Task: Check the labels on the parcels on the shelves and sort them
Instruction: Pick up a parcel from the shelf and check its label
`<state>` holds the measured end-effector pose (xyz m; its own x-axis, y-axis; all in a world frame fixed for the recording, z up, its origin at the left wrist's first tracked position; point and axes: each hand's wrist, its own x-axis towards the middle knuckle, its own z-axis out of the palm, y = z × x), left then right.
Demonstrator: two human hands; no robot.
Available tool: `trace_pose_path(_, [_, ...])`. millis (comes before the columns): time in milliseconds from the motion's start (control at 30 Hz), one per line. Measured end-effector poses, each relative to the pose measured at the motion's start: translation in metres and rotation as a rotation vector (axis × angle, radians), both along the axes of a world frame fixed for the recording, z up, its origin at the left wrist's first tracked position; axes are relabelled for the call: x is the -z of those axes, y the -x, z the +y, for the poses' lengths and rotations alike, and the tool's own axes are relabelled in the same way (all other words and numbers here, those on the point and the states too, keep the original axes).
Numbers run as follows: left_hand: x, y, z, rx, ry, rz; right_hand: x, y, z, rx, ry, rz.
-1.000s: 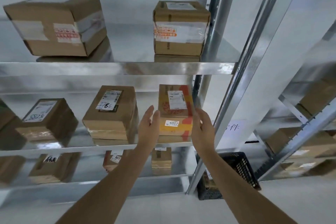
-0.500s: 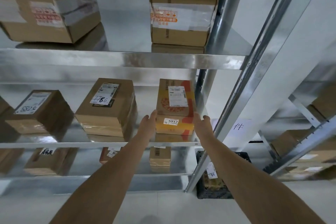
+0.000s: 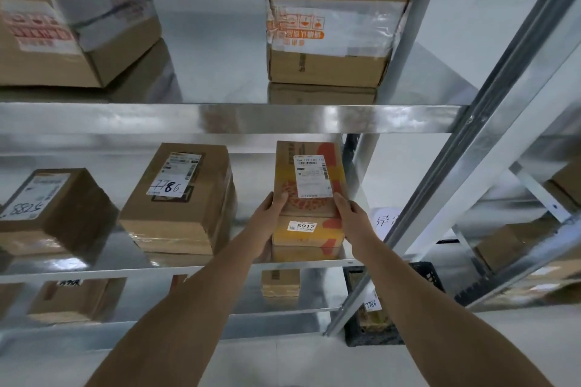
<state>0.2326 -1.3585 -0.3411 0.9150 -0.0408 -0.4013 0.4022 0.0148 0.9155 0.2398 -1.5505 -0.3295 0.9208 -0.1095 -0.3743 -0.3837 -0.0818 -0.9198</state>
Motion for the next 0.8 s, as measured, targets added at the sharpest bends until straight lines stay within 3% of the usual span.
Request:
trace_pose_path(200, [-0.012,0.030,0.002,-0.082,0.207,-0.023,-0.002,0.022,-0.009,-0.066,-0.154,-0.071])
trace_pose_path(533, [-0.020,0.093,-0.007,-0.165,0.118,-0.057,-0.004,0.061,-0.043,-0.354,-0.148,-0.127])
trace_pose_path(800, [-0.019,0.116,-0.009,-0.333,0.207,-0.009,0.001,0.087,-0.044,-0.381,-0.155,-0.193])
